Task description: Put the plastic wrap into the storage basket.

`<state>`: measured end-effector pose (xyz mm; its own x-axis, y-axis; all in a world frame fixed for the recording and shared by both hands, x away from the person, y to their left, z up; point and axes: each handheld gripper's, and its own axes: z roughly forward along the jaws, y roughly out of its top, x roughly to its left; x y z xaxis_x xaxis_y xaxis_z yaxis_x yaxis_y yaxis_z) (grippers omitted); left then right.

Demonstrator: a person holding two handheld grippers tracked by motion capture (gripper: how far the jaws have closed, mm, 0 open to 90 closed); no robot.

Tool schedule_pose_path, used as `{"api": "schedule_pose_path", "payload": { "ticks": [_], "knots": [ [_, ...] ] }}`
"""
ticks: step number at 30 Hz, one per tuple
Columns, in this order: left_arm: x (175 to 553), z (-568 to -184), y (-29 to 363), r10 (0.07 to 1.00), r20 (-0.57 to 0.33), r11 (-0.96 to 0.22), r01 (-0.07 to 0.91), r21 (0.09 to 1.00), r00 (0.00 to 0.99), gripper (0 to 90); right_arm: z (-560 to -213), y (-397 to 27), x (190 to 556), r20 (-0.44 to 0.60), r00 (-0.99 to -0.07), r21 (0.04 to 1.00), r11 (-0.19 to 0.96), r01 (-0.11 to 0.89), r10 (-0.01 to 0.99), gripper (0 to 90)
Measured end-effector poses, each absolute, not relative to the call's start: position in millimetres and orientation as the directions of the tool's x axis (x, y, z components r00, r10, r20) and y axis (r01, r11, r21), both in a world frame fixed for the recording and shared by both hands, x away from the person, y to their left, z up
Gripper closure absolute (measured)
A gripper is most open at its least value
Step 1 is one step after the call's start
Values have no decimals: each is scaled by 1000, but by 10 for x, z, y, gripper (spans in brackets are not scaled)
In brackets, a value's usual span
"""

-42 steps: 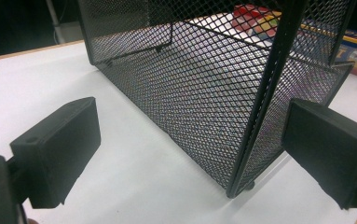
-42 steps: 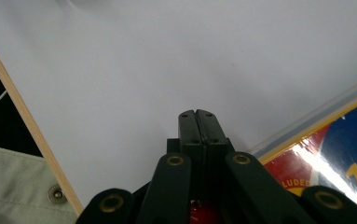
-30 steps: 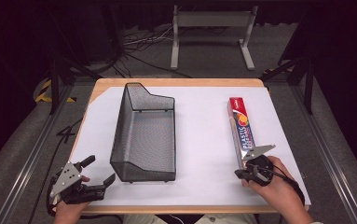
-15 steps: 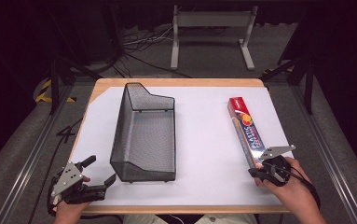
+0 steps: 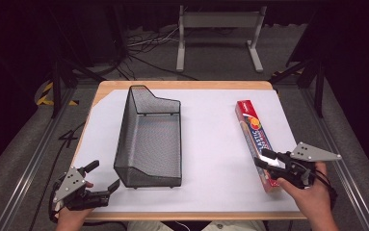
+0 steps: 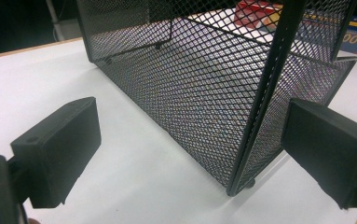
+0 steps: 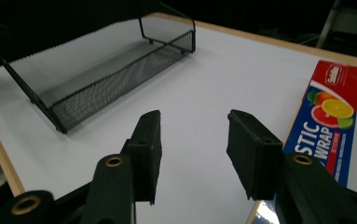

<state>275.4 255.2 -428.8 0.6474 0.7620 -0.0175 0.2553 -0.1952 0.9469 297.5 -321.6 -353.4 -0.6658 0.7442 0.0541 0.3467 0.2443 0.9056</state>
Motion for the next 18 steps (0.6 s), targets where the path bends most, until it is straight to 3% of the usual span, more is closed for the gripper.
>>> {"api": "schedule_pose_path", "payload": {
  "ticks": [7,13,18],
  "knots": [
    [2750,-4285,2549,763,-18,-195,258,946,646,55,-3431,-3257,2997,36,-668,948,185,258,743,457],
    [2751,-4288,2553,764,-19,-192,256,947,645,55,-3371,-3291,3094,42,-638,950,166,263,769,384],
    [2751,-4287,2553,764,-19,-192,256,947,645,55,-3315,-3356,3217,36,-614,953,158,258,788,383]
  ]
}}
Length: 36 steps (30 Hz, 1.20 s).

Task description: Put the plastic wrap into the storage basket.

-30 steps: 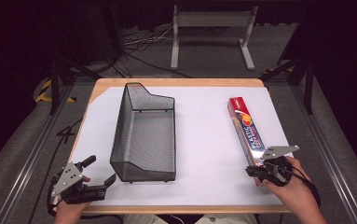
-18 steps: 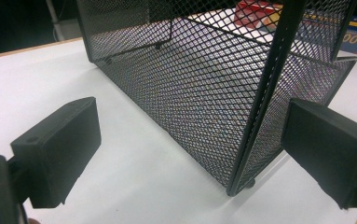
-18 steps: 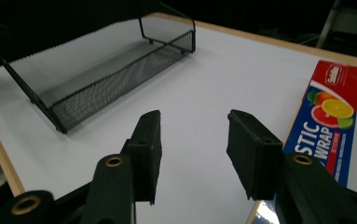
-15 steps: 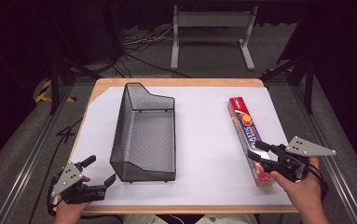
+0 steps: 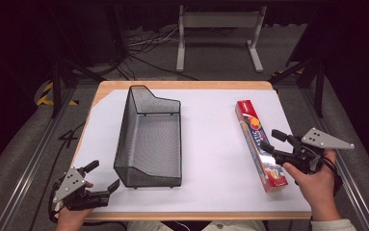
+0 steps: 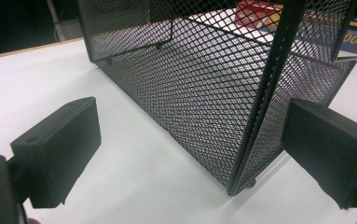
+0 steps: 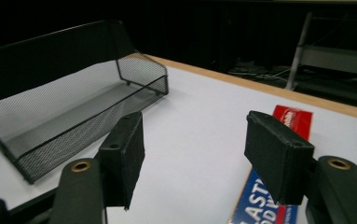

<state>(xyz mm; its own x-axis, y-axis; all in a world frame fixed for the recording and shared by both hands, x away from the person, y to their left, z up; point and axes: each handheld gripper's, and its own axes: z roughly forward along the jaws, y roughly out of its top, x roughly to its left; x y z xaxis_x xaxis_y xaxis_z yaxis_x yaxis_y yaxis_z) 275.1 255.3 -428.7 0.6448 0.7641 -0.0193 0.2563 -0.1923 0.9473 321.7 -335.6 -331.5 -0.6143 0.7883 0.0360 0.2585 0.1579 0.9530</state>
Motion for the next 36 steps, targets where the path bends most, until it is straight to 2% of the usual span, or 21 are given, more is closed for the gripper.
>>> {"api": "schedule_pose_path", "payload": {
  "ticks": [4,10,15,25,30,36],
  "knots": [
    [2750,-4287,2554,764,-18,-193,256,947,644,55,-3232,-3375,3311,11,-582,957,160,242,813,364],
    [2752,-4286,2553,763,-22,-190,256,948,645,56,-3199,-3383,3463,43,-546,951,133,278,837,343],
    [2751,-4288,2554,764,-20,-192,257,947,645,56,-3206,-3382,3608,21,-529,945,156,289,849,299],
    [2751,-4287,2564,765,-17,-195,256,947,644,56,-3384,-3273,3887,45,-460,863,197,465,887,229],
    [2752,-4288,2563,765,-16,-196,256,946,643,56,-3538,-3255,4023,59,-397,786,202,584,916,242],
    [2752,-4288,2563,765,-15,-197,256,946,644,56,-3681,-3246,4139,79,-353,731,186,656,932,207]
  ]
}}
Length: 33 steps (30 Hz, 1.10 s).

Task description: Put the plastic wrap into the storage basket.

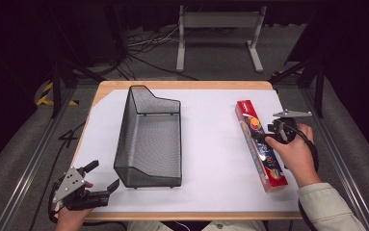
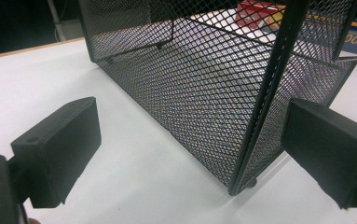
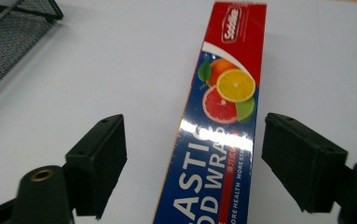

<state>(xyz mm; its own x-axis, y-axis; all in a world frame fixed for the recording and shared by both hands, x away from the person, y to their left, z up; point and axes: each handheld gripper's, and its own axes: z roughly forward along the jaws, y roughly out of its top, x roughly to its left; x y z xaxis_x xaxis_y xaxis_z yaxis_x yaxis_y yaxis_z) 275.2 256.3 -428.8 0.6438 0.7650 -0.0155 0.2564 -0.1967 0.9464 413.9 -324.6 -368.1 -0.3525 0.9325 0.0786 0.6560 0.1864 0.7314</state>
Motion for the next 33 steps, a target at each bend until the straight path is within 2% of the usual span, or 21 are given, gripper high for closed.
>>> {"api": "schedule_pose_path", "payload": {
  "ticks": [14,19,22,27,33],
  "knots": [
    [2753,-4291,2561,766,-24,-190,261,946,643,56,-3982,-3205,4317,77,-294,573,199,795,953,153],
    [2753,-4289,2554,764,-19,-194,258,946,645,56,-4055,-3134,4358,86,-278,513,196,836,957,193],
    [2753,-4290,2562,766,-25,-189,262,946,642,56,-4088,-3091,4386,48,-268,477,214,853,962,232],
    [2751,-4292,2563,767,-24,-191,264,946,642,56,-4088,-3084,4402,20,-262,458,224,860,965,299],
    [2752,-4291,2563,768,-22,-192,263,946,640,56,-4059,-3054,4374,12,-189,452,163,877,982,382]
  ]
}}
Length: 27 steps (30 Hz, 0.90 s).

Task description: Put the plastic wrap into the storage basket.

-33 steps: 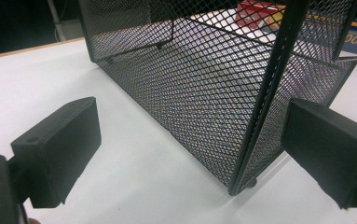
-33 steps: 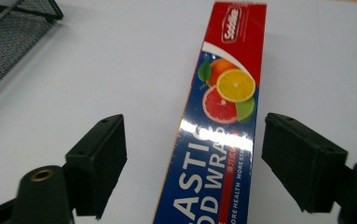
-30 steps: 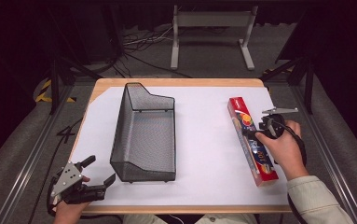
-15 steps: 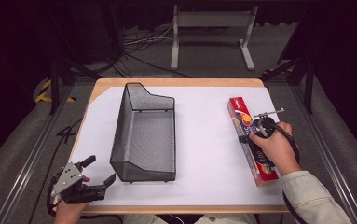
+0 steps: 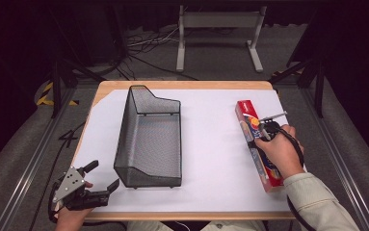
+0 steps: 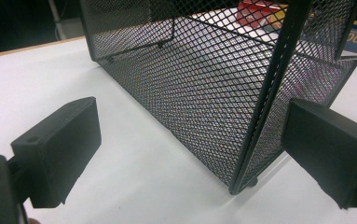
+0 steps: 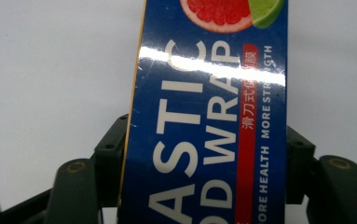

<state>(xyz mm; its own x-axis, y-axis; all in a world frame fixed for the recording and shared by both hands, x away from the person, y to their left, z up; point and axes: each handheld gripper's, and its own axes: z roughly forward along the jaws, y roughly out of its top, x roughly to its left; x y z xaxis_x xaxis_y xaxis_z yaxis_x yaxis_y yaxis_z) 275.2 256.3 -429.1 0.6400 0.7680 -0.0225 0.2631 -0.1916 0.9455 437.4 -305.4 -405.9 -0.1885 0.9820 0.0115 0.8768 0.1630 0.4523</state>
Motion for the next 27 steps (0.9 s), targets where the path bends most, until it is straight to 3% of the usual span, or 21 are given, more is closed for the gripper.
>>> {"api": "schedule_pose_path", "payload": {
  "ticks": [12,27],
  "knots": [
    [2757,-4290,2562,769,-18,-195,262,945,639,57,-3960,-3121,4287,52,-161,500,114,859,986,396],
    [2744,-4283,2567,774,-15,-190,255,948,632,56,-3492,-3087,4136,102,-198,596,99,797,975,395]
  ]
}}
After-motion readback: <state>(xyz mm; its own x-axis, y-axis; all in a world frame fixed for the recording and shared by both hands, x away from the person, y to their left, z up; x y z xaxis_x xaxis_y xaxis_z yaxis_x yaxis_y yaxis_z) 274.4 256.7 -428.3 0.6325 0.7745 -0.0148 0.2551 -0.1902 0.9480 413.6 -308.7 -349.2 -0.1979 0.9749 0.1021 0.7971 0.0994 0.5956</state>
